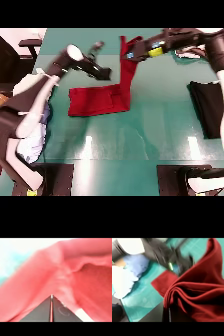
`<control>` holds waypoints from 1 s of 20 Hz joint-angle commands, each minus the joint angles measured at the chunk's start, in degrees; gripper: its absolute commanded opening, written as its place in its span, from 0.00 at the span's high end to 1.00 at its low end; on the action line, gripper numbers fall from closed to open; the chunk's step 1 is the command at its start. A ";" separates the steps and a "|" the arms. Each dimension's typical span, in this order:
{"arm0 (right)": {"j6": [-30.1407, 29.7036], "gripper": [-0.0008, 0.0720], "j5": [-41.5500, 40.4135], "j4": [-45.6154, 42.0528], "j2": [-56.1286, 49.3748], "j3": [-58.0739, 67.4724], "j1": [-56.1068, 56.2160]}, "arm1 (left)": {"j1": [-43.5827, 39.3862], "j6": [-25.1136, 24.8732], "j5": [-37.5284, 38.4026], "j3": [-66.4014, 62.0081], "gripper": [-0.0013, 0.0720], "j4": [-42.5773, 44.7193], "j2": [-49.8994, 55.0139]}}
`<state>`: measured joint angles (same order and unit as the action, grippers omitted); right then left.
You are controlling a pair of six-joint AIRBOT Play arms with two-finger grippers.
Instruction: Fold the shirts.
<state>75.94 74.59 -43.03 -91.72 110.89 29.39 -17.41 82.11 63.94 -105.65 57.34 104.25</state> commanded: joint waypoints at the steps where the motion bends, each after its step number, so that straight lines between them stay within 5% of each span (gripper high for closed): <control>1: -0.09 0.96 -5.60 0.02 -6.93 4.76 9.94 | 9.99 0.37 3.45 -0.63 0.95 7.52 -9.75; 3: -1.60 0.96 -9.62 0.00 -12.55 8.13 15.91 | 15.58 0.37 3.74 -0.63 0.95 9.46 -15.52; 4: -1.84 0.85 -11.34 0.00 -14.75 8.44 18.23 | 17.81 0.37 3.96 -0.63 0.95 9.88 -17.66; 6: -2.12 0.34 -13.51 -0.09 -16.57 5.97 20.74 | 21.73 0.37 4.72 -0.63 0.95 9.88 -20.96; 7: -2.19 0.26 -13.07 -0.11 -16.68 4.42 20.87 | 23.10 0.37 5.20 -0.61 0.95 9.88 -21.84; 14: -1.09 0.29 7.13 -1.92 -16.04 1.95 6.75 | 23.45 -0.02 9.66 -0.59 0.95 9.60 -22.47; 20: 2.73 0.29 -0.02 -7.96 -7.61 -21.51 -7.45 | 18.36 -1.60 9.68 -0.59 0.95 9.73 -22.47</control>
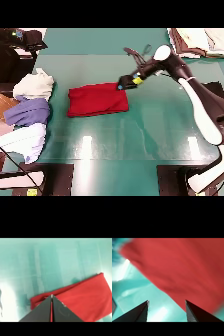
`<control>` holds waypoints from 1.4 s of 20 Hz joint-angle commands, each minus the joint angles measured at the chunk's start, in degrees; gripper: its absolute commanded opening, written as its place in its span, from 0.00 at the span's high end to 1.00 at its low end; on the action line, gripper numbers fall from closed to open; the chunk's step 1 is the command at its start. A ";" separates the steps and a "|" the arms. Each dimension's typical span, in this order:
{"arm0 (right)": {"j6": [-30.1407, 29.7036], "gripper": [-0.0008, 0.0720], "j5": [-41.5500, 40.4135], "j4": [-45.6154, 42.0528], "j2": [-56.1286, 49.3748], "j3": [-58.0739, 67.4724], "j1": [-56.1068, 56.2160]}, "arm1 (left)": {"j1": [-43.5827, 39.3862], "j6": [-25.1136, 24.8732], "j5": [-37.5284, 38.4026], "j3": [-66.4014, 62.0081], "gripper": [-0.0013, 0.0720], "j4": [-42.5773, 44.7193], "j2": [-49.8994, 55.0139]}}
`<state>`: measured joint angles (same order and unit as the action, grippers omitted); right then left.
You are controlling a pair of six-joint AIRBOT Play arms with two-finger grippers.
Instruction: Fold the shirts.
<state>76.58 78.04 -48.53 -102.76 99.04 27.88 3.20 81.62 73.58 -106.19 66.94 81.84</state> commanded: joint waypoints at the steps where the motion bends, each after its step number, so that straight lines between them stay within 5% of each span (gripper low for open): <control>1: 2.16 0.27 -6.71 -1.84 4.50 -13.81 -7.61 | -3.32 -1.14 -0.37 -0.04 0.95 0.13 -0.07; 2: 2.38 0.11 -9.40 -0.26 4.79 -16.90 -8.70 | -4.48 -1.14 -1.07 -0.04 0.95 0.13 -0.07; 3: 2.43 0.07 -10.86 2.38 4.39 -18.97 -9.44 | -5.53 -1.14 -1.77 -0.04 0.95 0.13 0.00; 12: 0.37 0.14 -14.88 16.11 -9.31 -10.82 -0.92 | -9.53 -2.56 -3.78 -0.04 0.95 -0.07 0.04; 13: 0.37 0.25 -14.80 16.76 -11.21 -8.33 0.57 | -9.53 -2.56 -3.45 -0.04 0.95 -0.24 0.07; 15: 0.28 0.75 -14.56 16.98 -13.92 -3.98 2.82 | -9.53 -2.58 -2.86 -0.04 0.95 -0.72 0.04; 16: -0.17 0.91 -14.88 16.96 -14.27 -2.47 3.52 | -9.53 -2.58 -2.69 -0.04 0.95 -0.74 0.04; 21: -1.49 0.96 -16.37 9.75 -7.58 0.92 -1.27 | -11.06 -2.58 -1.75 -0.04 0.95 -1.29 0.04; 28: 12.20 0.96 -8.90 -14.58 8.31 0.92 -25.40 | -18.49 -3.74 -2.21 -0.04 0.95 -1.11 0.04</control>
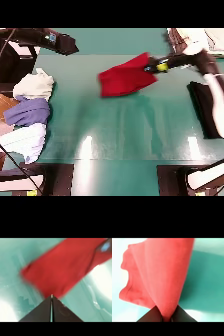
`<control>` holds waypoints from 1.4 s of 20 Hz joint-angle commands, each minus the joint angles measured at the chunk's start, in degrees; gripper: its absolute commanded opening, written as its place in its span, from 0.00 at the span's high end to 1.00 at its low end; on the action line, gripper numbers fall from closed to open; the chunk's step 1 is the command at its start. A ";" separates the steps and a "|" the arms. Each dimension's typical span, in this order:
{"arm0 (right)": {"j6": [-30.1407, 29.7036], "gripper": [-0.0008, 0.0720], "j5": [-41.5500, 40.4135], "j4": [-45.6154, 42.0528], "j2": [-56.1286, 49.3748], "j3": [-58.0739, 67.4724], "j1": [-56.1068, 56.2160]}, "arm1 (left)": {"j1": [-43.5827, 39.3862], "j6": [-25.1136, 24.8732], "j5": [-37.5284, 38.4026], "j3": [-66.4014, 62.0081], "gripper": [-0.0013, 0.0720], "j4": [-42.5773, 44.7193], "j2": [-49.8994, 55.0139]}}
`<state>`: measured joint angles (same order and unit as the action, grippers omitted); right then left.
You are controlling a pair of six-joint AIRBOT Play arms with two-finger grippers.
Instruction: Fold the shirts.
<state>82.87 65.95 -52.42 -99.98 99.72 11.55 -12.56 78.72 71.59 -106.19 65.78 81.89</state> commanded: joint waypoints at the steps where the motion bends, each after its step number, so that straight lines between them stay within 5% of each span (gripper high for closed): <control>1: 7.21 0.96 4.20 -13.03 7.34 0.24 -13.18 | -3.65 -0.83 -0.37 -0.04 0.95 0.04 0.00; 7: 9.27 0.96 4.52 -14.60 12.07 0.24 -34.16 | -6.75 -0.70 -2.27 -0.04 0.95 -0.22 0.00; 15: 8.98 0.96 1.90 -14.58 12.02 5.14 -39.43 | -6.75 0.83 -2.64 -0.04 0.95 -0.22 0.02; 28: 7.48 0.96 24.35 -15.13 14.36 14.45 -39.69 | -6.75 0.76 -1.92 -0.04 0.95 -0.15 0.02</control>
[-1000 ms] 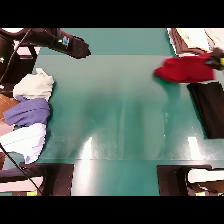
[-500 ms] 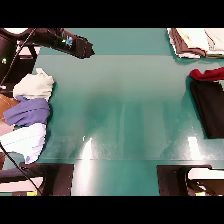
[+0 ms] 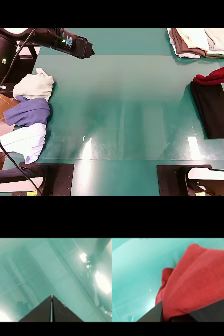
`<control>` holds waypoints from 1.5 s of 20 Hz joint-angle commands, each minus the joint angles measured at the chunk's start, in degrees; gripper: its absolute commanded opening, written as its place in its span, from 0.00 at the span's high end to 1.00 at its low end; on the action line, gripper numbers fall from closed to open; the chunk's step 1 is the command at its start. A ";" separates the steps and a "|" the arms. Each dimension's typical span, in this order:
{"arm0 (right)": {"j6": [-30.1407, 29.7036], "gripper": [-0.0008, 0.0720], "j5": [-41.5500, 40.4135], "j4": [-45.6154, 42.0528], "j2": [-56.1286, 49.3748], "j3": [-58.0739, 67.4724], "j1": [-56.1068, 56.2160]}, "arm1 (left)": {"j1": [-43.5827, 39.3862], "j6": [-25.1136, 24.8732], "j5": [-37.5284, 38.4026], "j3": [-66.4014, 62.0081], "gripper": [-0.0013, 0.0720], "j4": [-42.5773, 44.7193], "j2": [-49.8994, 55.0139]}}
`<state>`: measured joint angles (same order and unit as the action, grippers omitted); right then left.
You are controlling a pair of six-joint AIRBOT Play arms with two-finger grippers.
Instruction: Fold the shirts.
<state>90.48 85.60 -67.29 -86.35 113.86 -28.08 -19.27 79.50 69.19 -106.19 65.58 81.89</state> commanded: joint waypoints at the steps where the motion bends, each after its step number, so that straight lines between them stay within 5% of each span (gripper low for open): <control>1: -0.13 0.96 6.12 -0.37 0.76 0.24 -0.52 | -0.04 -0.04 0.46 -0.04 0.95 0.04 0.02; 7: -0.31 0.94 9.25 -0.46 5.92 -13.22 -5.42 | -0.02 -0.46 1.16 -0.04 0.95 0.09 0.02; 8: -2.08 0.75 9.77 -0.46 7.08 -16.26 -6.88 | -0.04 -0.46 1.14 -0.04 0.95 0.09 0.02; 9: -2.58 0.41 10.32 -0.46 8.24 -19.08 -8.52 | -0.04 -0.46 1.16 -0.04 0.95 0.09 0.02; 10: -2.58 0.22 10.43 -0.42 9.33 -21.46 -10.16 | -0.04 -0.46 1.16 -0.04 0.95 0.09 0.02; 11: -2.58 0.20 10.29 -0.37 10.45 -23.61 -11.74 | -0.04 -0.46 1.29 -0.04 0.95 0.07 0.02; 18: -3.02 0.20 2.34 6.38 19.50 -29.49 -10.36 | -0.02 -0.46 1.16 -0.04 0.95 0.04 0.00; 25: -3.10 0.21 -7.61 8.66 26.32 -29.57 15.10 | -0.02 -0.42 1.46 -0.04 0.94 0.00 0.00; 27: -3.10 0.41 -9.60 8.68 27.02 -29.55 21.88 | -0.02 -0.42 0.61 -0.04 0.94 0.00 0.00; 29: -3.13 0.94 -10.45 8.66 27.04 -29.55 27.12 | -0.02 -0.42 -0.15 -0.07 0.94 0.00 0.00; 30: -3.15 0.96 -10.51 8.68 26.97 -29.55 28.89 | -0.02 -0.42 -0.24 -0.04 0.94 -0.02 0.00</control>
<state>87.37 77.49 -58.74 -59.96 84.36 -6.52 -19.27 79.07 69.87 -106.19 65.58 81.89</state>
